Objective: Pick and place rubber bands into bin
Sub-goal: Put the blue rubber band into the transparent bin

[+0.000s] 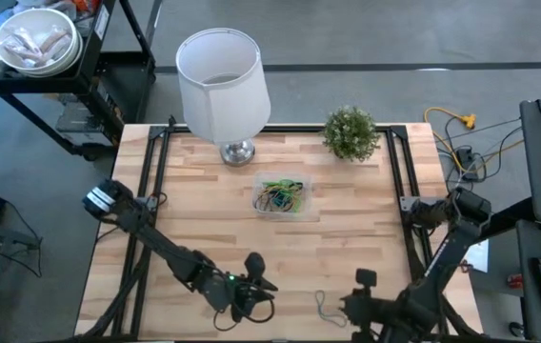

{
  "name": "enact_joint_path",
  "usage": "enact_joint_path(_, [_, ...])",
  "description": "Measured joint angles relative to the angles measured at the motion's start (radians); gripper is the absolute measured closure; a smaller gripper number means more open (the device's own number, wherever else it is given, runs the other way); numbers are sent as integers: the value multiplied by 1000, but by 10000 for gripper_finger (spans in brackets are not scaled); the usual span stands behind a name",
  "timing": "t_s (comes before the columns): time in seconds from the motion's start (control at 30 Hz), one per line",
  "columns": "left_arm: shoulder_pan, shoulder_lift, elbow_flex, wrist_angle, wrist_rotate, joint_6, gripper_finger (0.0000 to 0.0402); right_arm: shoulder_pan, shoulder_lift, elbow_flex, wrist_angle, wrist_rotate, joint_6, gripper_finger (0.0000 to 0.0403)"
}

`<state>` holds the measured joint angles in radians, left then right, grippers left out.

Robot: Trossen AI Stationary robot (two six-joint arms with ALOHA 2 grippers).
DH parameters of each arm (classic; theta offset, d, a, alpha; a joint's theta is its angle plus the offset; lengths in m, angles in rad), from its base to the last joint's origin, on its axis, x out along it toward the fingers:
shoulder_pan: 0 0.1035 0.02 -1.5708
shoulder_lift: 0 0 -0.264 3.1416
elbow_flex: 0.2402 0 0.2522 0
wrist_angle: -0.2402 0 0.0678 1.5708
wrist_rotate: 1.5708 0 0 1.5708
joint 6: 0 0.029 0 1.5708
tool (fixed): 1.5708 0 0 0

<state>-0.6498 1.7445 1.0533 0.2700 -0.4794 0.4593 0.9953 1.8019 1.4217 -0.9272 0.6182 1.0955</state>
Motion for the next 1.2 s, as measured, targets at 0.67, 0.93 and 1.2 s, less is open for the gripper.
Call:
enact_joint_path(0.67, [0,-33,-28,-97,-53,-109,297,1,0,-402,667,-228,-82,317])
enact_joint_path(0.93, [0,-33,-29,-100,-53,-117,297,-6,0,-467,698,-223,-75,320])
enact_joint_path(1.2, [-1,-33,-29,-101,-53,-141,297,-12,0,-502,762,-212,-83,319])
